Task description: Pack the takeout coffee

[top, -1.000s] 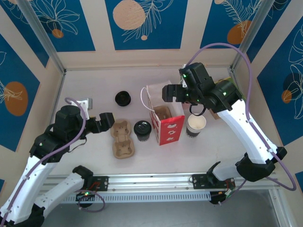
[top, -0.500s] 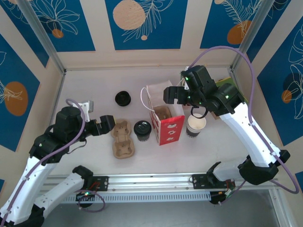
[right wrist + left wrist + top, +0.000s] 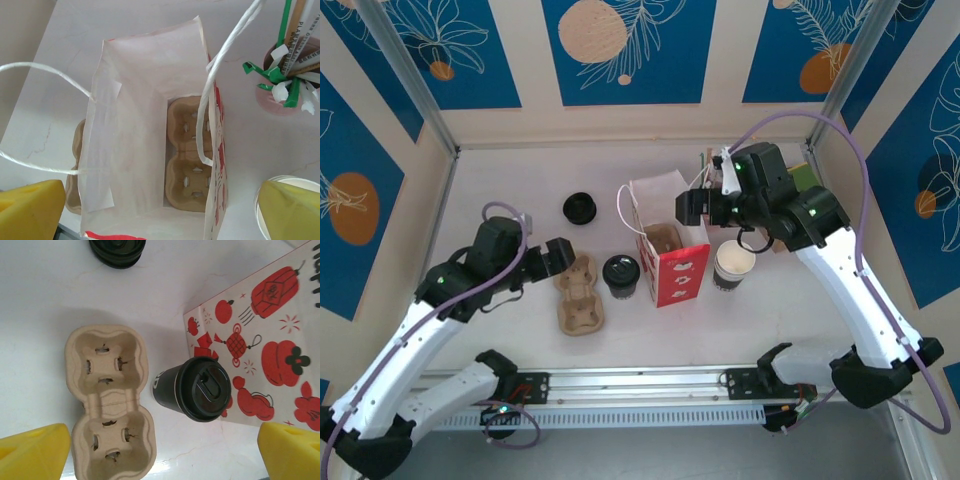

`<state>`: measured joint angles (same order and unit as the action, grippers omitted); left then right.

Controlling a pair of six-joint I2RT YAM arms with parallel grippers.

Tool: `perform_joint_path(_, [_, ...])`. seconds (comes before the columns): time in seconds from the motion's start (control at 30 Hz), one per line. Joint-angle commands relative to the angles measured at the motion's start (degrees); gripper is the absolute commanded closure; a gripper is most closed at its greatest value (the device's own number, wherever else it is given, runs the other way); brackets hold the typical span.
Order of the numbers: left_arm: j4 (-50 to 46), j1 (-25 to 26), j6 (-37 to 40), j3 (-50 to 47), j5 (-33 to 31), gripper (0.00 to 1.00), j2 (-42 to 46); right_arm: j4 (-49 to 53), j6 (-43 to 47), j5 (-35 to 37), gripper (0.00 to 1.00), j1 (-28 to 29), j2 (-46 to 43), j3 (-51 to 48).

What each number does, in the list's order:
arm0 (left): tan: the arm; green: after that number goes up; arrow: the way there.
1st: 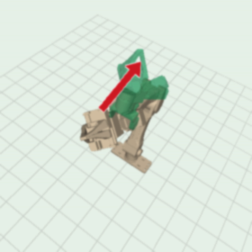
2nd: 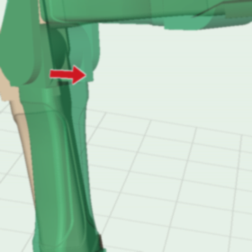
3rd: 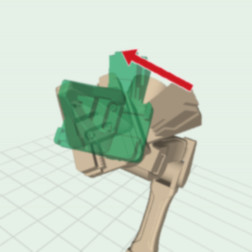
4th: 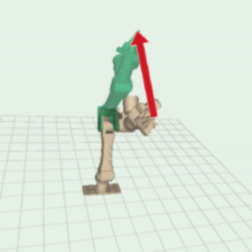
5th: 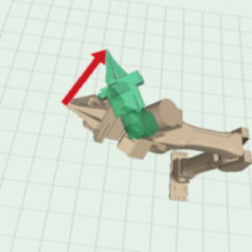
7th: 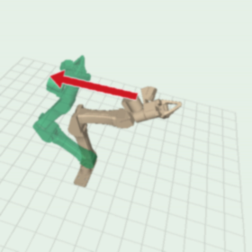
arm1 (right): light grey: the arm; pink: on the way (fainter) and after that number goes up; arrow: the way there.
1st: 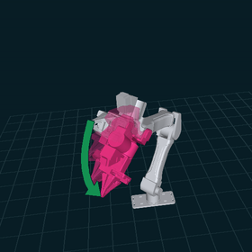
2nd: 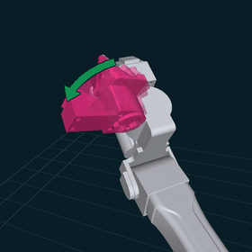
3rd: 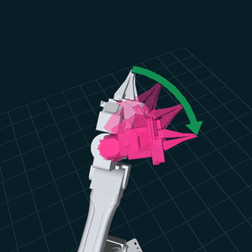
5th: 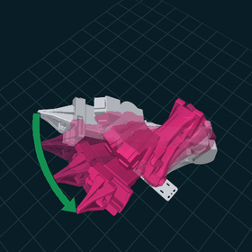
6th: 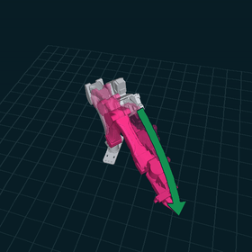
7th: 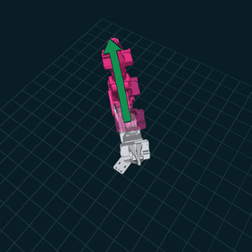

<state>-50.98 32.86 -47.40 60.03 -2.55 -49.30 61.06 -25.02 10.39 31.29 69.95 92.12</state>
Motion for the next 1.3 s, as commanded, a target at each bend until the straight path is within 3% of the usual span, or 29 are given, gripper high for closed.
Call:
perform_joint_path(0.0, [1.18,1.91,-3.82,0.76,-5.07,0.04,-1.8,-3.92,3.38,-5.88,0.01,-1.64,-2.99,-2.35])
perform_joint_path(0.17, [0.95,3.21,-4.27,2.74,-8.01,0.03,-4.34,-3.17,1.87,-13.04,0.01,-2.53,-2.77,-0.93])
perform_joint_path(0.27, [1.21,3.26,-4.11,2.83,-9.01,0.02,-5.36,-3.3,1.46,-12.69,0.01,0.64,-2.01,0.17])
perform_joint_path(0.6, [-0.25,2.33,1.68,2.59,-12.52,0.0,-4.95,2.89,-2.63,4.8,0.01,19.44,5.99,9.57])
perform_joint_path(0.87, [-10.01,-2.37,2.3,2.59,-15.96,0.0,-1.52,7.67,-8.62,13.68,0.01,32.14,16.22,19.22])
perform_joint_path(1.03, [-15.25,-5.59,0.79,1.07,-16.93,0.0,2.85,9.88,-9.89,14.88,0.01,36.35,23.83,26.18])
perform_joint_path(1.27, [-20.61,-6.58,2.08,1.96,-19.7,0.0,8.94,16.69,-11.81,14.55,0.05,36.92,36.23,37.46])
